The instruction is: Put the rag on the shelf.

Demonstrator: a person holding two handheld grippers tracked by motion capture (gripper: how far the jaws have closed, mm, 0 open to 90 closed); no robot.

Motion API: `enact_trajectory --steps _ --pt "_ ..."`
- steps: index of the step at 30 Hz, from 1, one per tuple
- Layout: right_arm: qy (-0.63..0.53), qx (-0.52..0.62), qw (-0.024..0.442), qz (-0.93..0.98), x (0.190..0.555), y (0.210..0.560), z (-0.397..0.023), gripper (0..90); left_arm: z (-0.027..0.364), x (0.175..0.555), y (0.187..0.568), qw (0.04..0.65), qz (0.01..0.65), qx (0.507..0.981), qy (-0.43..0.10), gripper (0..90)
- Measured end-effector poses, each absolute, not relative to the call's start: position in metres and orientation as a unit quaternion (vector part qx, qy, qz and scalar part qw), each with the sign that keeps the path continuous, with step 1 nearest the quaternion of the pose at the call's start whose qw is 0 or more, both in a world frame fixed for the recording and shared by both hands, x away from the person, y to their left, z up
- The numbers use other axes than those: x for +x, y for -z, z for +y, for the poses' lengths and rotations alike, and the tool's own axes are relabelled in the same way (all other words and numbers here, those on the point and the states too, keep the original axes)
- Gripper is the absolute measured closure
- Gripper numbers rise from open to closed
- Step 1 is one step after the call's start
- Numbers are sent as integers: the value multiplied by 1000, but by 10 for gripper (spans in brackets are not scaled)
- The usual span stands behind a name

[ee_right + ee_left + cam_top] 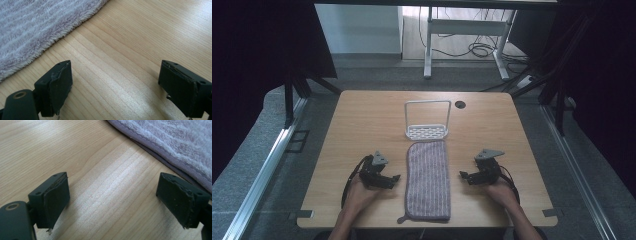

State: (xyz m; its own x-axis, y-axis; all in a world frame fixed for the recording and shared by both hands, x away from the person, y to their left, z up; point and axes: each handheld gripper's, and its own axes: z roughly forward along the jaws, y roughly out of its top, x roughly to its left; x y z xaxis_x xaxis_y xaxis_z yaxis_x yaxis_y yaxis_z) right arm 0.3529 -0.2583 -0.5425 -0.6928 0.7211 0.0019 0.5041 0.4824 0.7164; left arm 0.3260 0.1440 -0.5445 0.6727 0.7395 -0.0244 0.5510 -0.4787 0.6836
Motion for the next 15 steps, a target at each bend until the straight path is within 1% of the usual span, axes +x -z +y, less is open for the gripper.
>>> enact_trajectory --steps 3,4,15 --pt "-358 362 151 847 353 543 -258 115 144 326 544 342 388 845 -140 118" --pt "-358 361 152 848 353 543 -258 115 145 326 544 342 388 844 -142 136" --pt "-358 361 152 848 353 543 -258 117 145 326 544 343 388 843 -142 137"
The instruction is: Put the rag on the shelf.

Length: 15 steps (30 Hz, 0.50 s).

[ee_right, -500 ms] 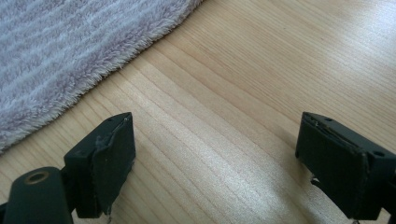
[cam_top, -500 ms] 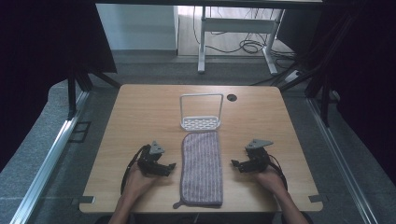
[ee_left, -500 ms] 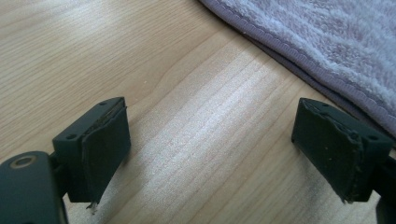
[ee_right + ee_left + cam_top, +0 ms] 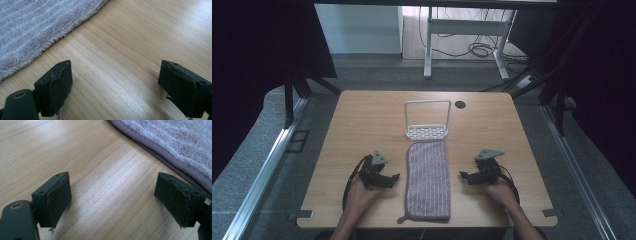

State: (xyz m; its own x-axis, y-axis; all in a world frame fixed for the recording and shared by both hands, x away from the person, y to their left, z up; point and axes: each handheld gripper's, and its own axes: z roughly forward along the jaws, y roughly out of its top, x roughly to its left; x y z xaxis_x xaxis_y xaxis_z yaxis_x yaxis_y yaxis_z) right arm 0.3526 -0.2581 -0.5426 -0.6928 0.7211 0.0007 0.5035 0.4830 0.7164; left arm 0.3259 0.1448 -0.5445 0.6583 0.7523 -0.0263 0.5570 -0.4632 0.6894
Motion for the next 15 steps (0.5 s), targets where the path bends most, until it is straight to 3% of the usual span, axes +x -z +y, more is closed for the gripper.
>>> enact_trajectory --steps 15 --pt "-332 358 140 861 352 534 -251 179 146 328 542 358 399 836 -120 178"
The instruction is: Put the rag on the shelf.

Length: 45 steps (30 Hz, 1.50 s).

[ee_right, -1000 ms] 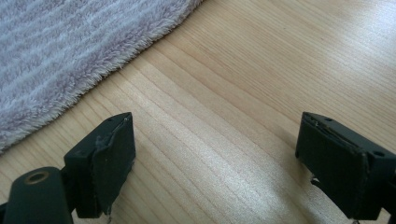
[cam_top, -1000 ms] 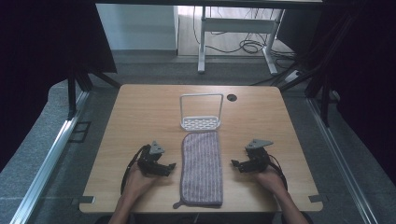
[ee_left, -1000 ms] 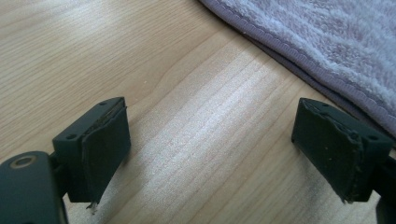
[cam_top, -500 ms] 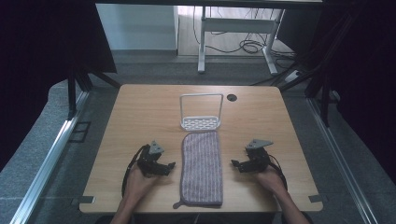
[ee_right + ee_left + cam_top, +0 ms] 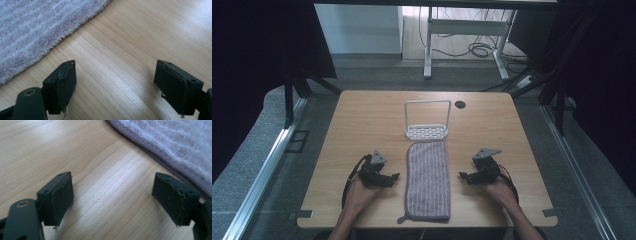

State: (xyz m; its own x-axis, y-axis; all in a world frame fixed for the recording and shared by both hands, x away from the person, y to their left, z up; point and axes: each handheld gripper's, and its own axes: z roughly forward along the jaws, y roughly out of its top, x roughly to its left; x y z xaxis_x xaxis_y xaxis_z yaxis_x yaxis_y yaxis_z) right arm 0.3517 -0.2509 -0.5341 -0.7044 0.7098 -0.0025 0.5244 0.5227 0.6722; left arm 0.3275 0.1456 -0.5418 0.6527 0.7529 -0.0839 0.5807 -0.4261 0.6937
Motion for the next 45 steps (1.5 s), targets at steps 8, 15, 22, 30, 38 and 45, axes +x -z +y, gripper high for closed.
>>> enact_trajectory --steps 8,15,22,30,38,45 --pt "-363 374 115 846 362 518 -248 176 138 341 530 358 393 838 -122 155" --pt "-371 391 99 837 379 512 -238 157 129 370 528 375 395 832 -104 160" --pt "-369 387 110 838 393 508 -220 216 111 389 525 379 377 838 -112 181" --pt "-365 383 112 841 416 511 -187 310 97 411 527 372 364 845 -122 271" --pt "-346 394 120 843 433 526 -173 407 80 424 537 344 362 856 -132 380" --pt "-343 373 119 854 427 531 -167 689 80 421 538 353 372 851 -117 514"
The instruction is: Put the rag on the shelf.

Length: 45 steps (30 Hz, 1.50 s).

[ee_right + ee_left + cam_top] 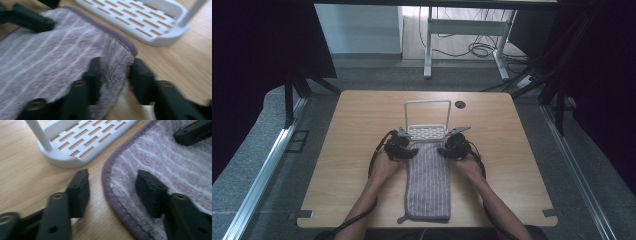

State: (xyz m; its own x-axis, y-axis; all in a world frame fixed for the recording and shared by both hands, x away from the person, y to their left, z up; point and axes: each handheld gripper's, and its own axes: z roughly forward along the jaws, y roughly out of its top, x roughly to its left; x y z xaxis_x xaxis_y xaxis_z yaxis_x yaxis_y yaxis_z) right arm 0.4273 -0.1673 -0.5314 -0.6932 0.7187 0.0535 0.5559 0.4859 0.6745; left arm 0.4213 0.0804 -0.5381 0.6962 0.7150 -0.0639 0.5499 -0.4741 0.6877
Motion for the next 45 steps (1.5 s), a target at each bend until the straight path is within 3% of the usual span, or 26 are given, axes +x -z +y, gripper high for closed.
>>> enact_trajectory --steps 3,7,15,27,45 --pt "-347 364 112 857 424 531 -164 811 77 416 537 361 368 851 -103 728" --pt "-336 357 120 863 420 528 -161 833 77 415 537 364 368 850 -92 793" --pt "-366 344 120 856 416 507 -170 832 80 408 520 386 354 845 -109 799" --pt "-414 317 142 842 403 454 -184 832 83 392 457 427 319 834 -141 796" --pt "-452 294 164 826 399 396 -189 834 89 388 395 455 293 824 -168 795"
